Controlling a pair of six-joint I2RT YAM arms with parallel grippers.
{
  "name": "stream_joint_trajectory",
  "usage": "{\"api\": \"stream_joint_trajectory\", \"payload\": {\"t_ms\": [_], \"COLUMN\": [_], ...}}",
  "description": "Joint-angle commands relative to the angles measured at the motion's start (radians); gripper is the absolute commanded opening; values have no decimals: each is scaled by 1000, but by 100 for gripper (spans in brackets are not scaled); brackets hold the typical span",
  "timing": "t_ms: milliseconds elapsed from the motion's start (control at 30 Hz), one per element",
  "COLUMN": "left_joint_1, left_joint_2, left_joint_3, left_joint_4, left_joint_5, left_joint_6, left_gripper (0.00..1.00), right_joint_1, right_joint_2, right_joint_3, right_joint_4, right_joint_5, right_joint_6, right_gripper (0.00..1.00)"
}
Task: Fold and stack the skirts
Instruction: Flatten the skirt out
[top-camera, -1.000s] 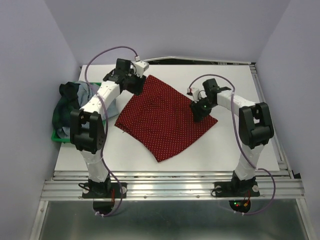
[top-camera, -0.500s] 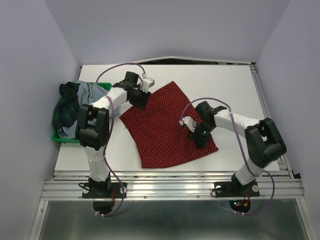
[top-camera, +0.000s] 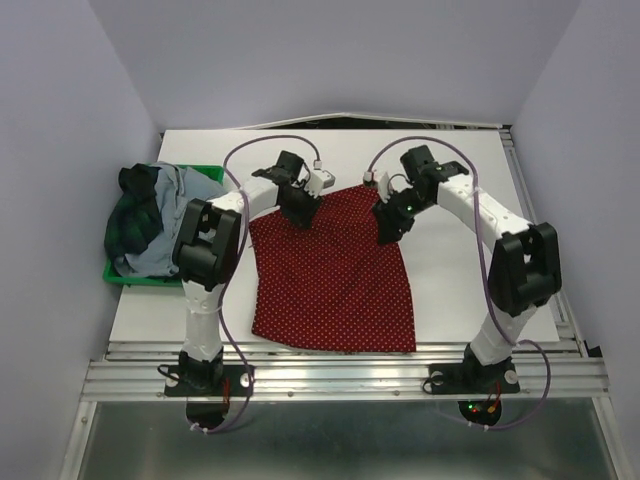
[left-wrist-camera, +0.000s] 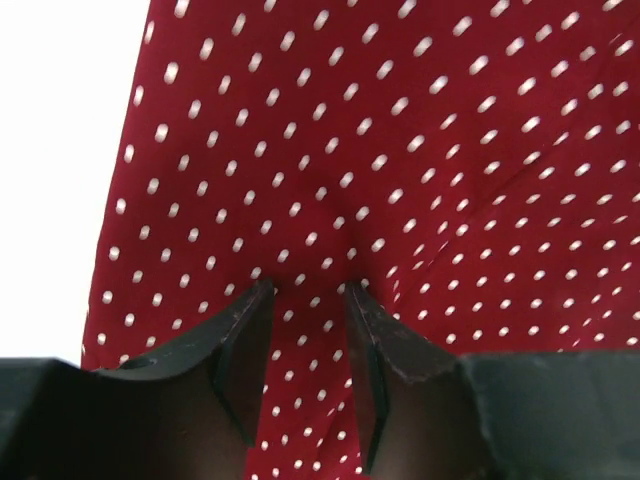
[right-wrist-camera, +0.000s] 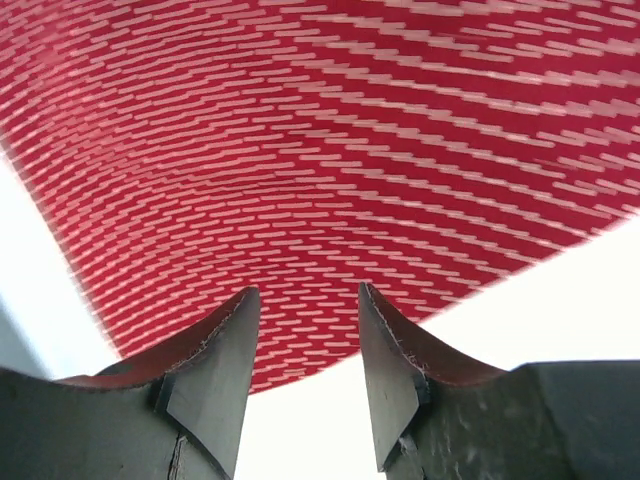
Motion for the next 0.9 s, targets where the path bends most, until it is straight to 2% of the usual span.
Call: {"api": "stream_joint_trajectory", "payload": {"t_ms": [0,100,300,433,533,733,867], "left_joint_1": [-8,-4,57,122,159,208,220], "left_joint_2": [-2,-25,-117,-114,-121,-128,-146], "left_joint_3": [49,98,166,204,190,178,149], "left_joint_4": [-18,-75,-144,-207,-216,-218,-202], "left_joint_5": [56,99,106,90,89,115,118], "left_joint_6": [22,46,73,103,125,99,83], "left_gripper": [46,47,55,56,57,57,57], "right_joint_1": [-133,-142,-151,-151,-151,-151,-151], "right_joint_2": [116,222,424,494,520,605,670], "right_joint_3": [127,274,536,578,563,592,627], "right_joint_4": [126,175,265,374,466,473,497], "right_joint_5": [31,71,59,18,-1,-64,-53], "right_joint_6": [47,-5,-65,-114,-226,-378,-410], "right_gripper": [50,51,61,67,69,69,68]}}
